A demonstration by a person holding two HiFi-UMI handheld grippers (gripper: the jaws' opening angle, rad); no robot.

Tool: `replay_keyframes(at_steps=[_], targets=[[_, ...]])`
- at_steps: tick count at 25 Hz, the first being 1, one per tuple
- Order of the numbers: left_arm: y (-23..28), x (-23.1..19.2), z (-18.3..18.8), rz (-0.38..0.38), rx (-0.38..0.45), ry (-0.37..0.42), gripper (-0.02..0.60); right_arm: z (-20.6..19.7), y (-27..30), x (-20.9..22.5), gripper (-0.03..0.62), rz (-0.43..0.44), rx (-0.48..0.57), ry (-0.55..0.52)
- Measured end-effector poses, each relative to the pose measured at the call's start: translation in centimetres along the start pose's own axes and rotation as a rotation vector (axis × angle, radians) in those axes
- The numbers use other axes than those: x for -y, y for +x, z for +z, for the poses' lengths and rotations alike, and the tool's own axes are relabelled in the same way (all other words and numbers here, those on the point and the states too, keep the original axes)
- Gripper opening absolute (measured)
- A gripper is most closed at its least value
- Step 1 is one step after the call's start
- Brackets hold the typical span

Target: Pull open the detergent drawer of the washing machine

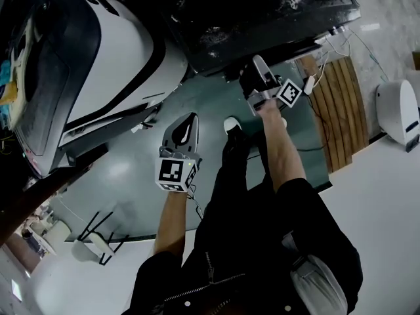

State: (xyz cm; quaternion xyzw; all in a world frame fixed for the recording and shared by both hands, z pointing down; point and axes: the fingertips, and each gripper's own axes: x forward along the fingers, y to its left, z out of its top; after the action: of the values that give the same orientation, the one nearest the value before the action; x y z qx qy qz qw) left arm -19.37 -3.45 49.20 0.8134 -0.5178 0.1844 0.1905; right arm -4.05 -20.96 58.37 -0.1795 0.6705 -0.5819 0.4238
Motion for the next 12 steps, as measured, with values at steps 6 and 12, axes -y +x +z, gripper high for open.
replay_keyframes(at_steps=[6, 12], targets=[[-0.18, -0.07, 0.39, -0.001, 0.005, -0.003, 0.018, -0.19, -0.04, -0.11, 0.357, -0.021, -0.069, -0.028], [-0.24, -0.25, -0.13, 0.000, -0.001, -0.020, 0.018, -0.29, 0.17, -0.21, 0.365, -0.026, -0.079, -0.025]])
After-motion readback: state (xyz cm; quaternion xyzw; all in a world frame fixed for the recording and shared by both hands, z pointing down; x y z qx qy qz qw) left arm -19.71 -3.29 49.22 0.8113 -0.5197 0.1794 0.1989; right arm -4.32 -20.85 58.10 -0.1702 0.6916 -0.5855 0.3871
